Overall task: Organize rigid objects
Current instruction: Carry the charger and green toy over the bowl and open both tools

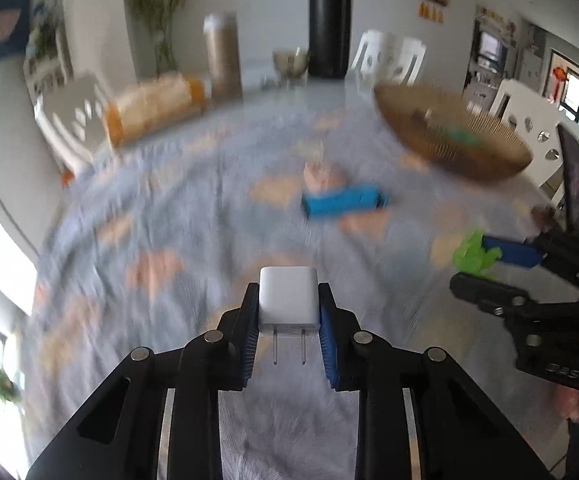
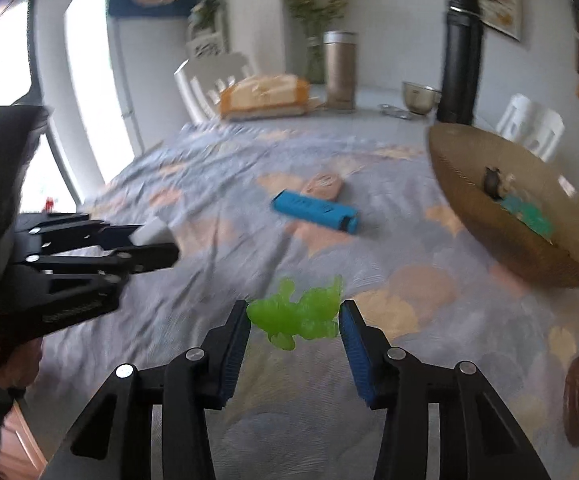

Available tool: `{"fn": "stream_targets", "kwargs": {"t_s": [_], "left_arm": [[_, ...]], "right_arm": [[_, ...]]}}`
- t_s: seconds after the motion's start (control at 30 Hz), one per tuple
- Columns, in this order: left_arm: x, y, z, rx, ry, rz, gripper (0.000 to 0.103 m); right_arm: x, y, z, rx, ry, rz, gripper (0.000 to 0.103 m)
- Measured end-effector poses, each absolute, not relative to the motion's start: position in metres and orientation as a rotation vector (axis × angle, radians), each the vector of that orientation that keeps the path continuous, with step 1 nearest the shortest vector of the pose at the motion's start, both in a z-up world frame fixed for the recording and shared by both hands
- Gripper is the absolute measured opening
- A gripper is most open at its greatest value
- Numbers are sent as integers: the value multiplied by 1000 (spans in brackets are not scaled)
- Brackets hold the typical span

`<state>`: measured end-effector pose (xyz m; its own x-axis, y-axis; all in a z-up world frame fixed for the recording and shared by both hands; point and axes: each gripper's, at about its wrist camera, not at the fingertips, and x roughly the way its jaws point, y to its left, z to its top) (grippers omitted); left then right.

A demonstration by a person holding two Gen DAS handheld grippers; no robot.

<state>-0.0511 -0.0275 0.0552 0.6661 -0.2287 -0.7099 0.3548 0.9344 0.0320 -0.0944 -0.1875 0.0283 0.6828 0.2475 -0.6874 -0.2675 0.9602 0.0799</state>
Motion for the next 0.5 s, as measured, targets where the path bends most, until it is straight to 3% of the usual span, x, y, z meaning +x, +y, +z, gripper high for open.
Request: {"fn": "stream_targets", "kwargs": {"t_s": [0.3, 0.5], "left_arm": [[-22, -111, 161, 143, 571, -496, 24], [24, -170, 170, 53, 581, -604, 24]], "right_arm": [[-92, -290, 140, 176, 581, 36, 45], [-87, -361, 187, 334, 492, -143, 45]]}}
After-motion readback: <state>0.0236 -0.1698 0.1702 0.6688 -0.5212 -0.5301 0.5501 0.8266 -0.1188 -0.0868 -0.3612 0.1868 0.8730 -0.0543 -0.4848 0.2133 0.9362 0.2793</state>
